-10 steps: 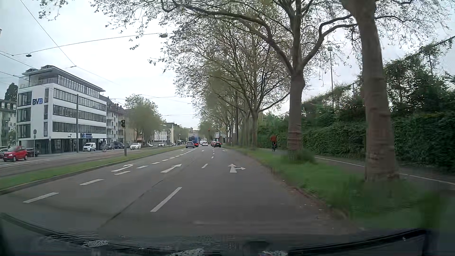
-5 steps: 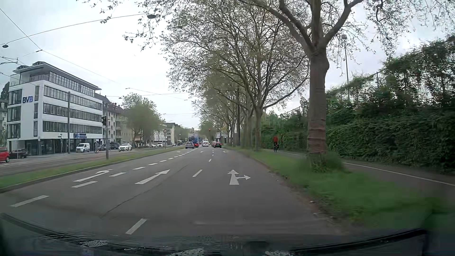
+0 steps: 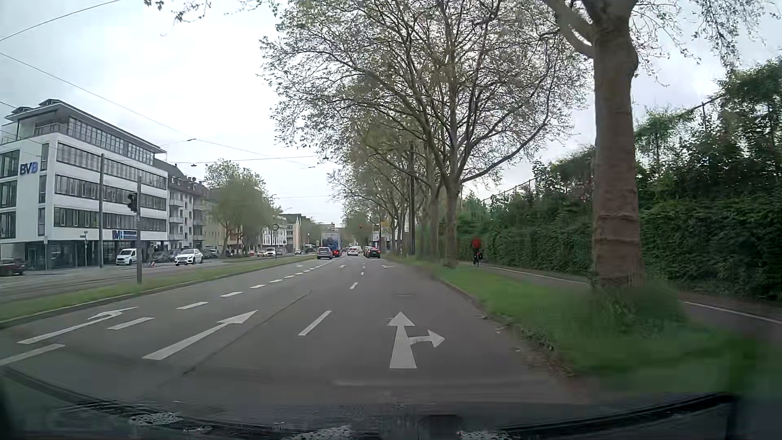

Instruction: Follow the waypoints while adhering to traffic rules and regulations

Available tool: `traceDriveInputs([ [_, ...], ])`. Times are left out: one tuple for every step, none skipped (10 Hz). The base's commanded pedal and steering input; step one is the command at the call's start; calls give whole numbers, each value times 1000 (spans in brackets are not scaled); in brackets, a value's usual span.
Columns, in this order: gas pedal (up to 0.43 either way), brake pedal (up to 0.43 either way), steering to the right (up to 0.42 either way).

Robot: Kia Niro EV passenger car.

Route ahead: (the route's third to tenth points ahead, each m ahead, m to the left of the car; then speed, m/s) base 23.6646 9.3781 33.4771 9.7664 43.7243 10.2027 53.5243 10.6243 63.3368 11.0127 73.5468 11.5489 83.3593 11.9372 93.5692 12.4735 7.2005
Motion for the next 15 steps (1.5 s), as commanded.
traceDriveInputs([
  [59,0,-6],
  [59,0,-5],
  [59,0,-4],
  [59,0,-5],
  [59,0,-6],
  [59,0,-7],
  [59,0,-7],
  [59,0,-6],
  [59,0,-7],
  [59,0,-8],
  [59,0,-9],
  [59,0,-9],
  [59,0,-10],
  [59,0,-11],
  [59,0,-11],
])
